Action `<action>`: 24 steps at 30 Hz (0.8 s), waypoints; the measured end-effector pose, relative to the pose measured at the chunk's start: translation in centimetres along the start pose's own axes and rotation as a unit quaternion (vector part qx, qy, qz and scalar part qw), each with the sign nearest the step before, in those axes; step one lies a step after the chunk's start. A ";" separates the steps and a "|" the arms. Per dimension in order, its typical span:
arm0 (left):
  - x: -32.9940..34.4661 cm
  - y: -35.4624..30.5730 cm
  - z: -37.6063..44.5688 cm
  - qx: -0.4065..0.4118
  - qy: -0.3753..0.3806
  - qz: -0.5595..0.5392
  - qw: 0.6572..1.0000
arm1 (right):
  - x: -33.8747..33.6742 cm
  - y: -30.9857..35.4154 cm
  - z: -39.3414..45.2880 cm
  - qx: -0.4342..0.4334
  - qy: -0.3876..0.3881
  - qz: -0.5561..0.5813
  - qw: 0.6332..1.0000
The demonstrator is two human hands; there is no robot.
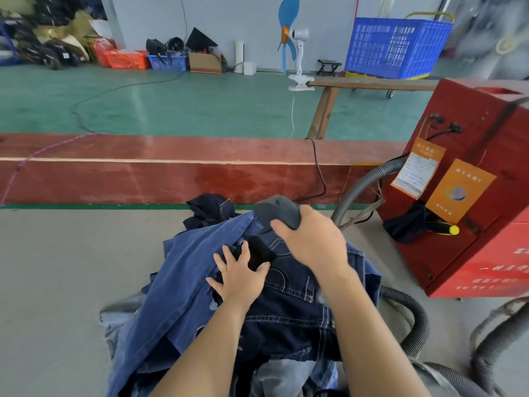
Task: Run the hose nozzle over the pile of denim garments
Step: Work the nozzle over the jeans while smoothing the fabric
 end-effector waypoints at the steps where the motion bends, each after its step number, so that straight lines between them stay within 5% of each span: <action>1: -0.1 0.0 -0.1 -0.004 -0.001 0.002 1.000 | -0.1 -0.6 -0.1 0.008 0.023 0.001 1.000; 7: -0.2 -0.3 -0.1 -0.022 -0.006 -0.001 1.000 | 1.0 -2.0 -0.5 0.004 0.140 -0.121 0.983; 12: 0.0 -0.3 -0.1 -0.014 -0.014 0.007 1.000 | 3.0 -0.7 -0.3 -0.018 0.116 -0.154 0.981; 20: -0.1 -0.3 -0.2 -0.007 -0.002 0.012 1.000 | 0.0 -1.1 0.6 0.022 0.009 -0.014 1.000; 24: -0.1 -0.4 -0.1 -0.015 0.002 0.019 1.000 | -0.2 -2.2 0.0 0.024 0.092 -0.073 0.993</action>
Point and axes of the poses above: each hand's wrist, its own z-axis towards the middle knuckle, its own x-axis out of the palm, y = z × x, the point moved 3 cm from there along z, towards the middle knuckle, and after that the axes turned 10 degrees about -z, right-handed, at the moved point
